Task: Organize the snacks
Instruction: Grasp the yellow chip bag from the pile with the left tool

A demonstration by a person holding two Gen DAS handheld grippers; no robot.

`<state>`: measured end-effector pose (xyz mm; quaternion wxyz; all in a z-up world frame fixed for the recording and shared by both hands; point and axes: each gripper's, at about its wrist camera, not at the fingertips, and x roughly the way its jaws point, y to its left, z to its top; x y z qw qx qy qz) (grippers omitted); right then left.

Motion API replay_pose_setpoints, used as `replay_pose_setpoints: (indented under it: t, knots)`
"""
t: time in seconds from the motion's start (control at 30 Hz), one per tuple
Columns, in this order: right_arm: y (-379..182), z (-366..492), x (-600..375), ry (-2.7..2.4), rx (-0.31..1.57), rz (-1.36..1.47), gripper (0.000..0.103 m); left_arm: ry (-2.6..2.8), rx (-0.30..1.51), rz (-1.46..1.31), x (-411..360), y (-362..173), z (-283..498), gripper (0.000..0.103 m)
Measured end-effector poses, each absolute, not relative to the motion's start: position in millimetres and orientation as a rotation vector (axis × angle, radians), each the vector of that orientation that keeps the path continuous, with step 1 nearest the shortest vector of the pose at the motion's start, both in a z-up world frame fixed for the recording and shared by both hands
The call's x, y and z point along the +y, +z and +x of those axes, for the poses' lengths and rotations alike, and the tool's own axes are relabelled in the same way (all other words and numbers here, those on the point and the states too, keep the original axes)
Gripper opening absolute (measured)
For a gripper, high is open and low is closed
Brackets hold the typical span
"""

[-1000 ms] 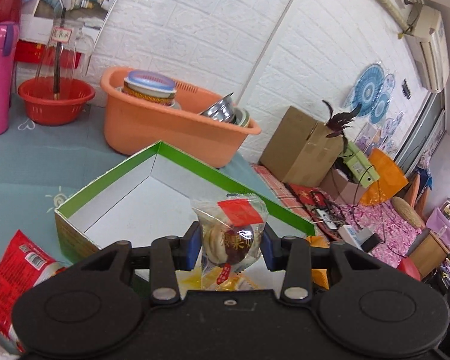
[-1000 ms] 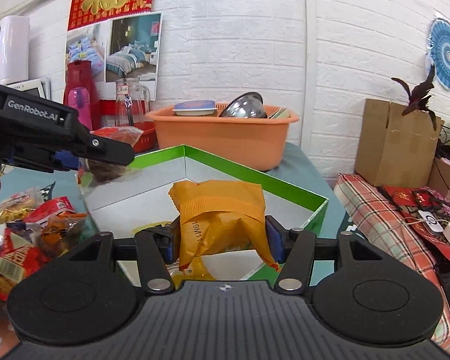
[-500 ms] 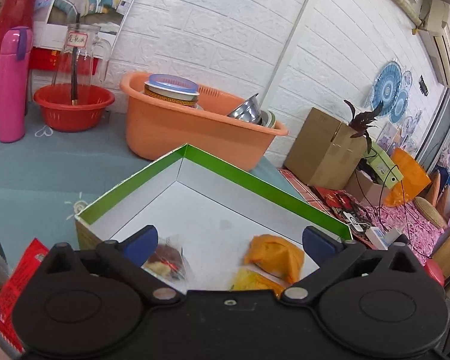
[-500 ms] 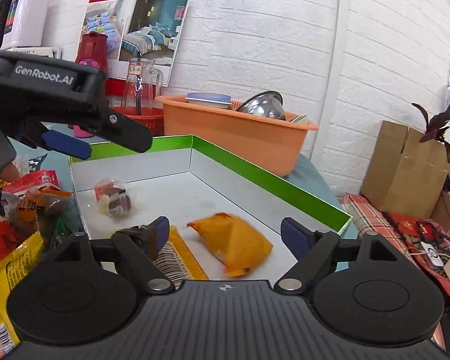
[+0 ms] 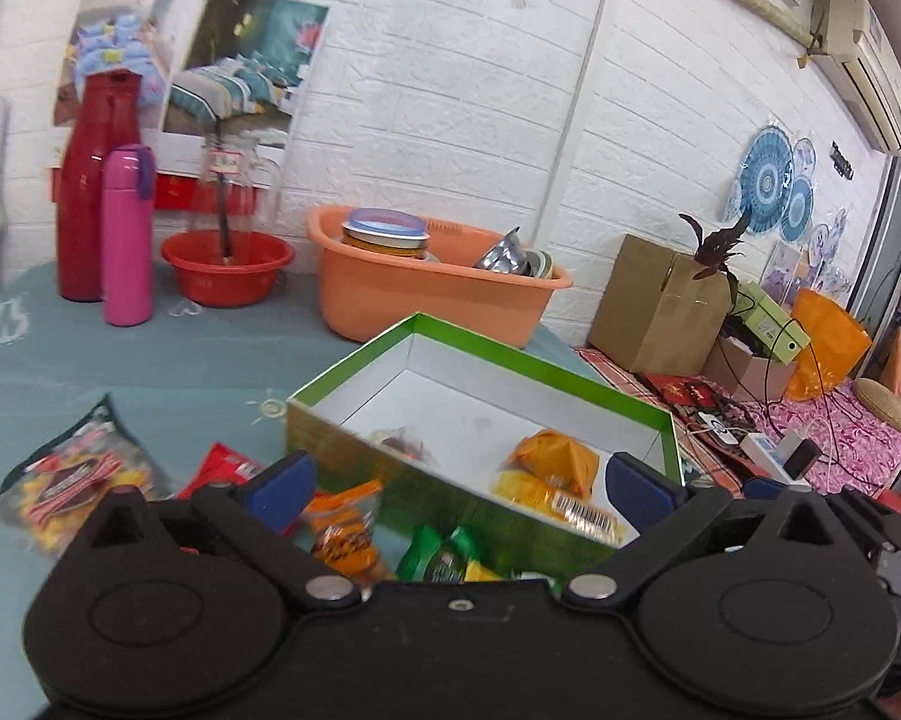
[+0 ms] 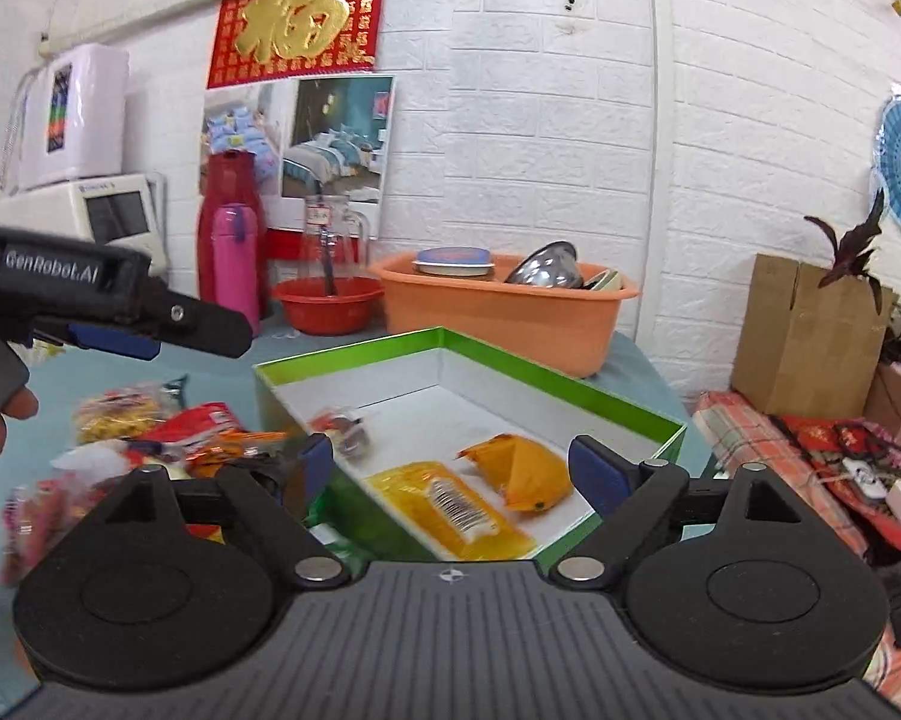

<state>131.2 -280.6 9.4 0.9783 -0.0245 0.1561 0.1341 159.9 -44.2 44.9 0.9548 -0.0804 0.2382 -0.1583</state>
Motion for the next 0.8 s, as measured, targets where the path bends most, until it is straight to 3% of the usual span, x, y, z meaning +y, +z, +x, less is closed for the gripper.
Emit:
replay_pose_setpoints:
  t: [0.4, 0.8]
  knots:
    - [-10, 81, -252, 0.418, 0.390, -0.058, 0.103, -0.198, 0.576, -0.208, 2, -2, 70, 0.103]
    - [-33, 138, -213, 0.555, 0.396, -0.258, 0.103, -0.255, 0.652, -0.305, 23, -14, 50, 0.103]
